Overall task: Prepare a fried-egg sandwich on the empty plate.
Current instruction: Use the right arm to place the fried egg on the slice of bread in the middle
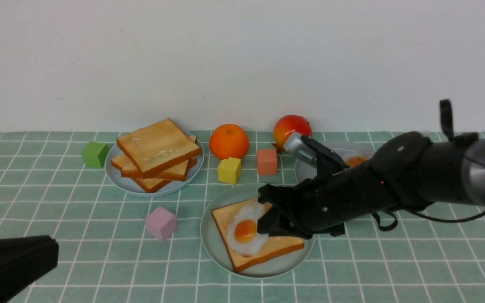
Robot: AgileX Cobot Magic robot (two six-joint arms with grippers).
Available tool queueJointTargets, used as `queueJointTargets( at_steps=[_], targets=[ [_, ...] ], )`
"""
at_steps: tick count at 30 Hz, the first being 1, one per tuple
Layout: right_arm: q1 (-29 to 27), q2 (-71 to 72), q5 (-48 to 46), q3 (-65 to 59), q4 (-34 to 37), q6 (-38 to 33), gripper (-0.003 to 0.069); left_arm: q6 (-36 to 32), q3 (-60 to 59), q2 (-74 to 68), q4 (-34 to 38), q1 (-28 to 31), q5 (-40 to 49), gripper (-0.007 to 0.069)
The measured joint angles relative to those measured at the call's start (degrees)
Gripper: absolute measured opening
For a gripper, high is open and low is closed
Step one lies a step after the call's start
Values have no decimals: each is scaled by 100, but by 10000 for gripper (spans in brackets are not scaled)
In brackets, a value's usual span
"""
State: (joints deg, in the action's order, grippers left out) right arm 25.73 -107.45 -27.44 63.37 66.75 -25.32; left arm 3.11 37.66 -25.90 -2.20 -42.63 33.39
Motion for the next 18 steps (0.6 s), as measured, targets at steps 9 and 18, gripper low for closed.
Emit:
queueJointTargets(
  at_steps=[9,18],
  targets=[
    [0,-59,473,11,85,0,153,0,0,0,0,0,113,-3],
    [-103,-27,123,17,-243,0,409,0,0,0,0,0,191,3]
  ],
)
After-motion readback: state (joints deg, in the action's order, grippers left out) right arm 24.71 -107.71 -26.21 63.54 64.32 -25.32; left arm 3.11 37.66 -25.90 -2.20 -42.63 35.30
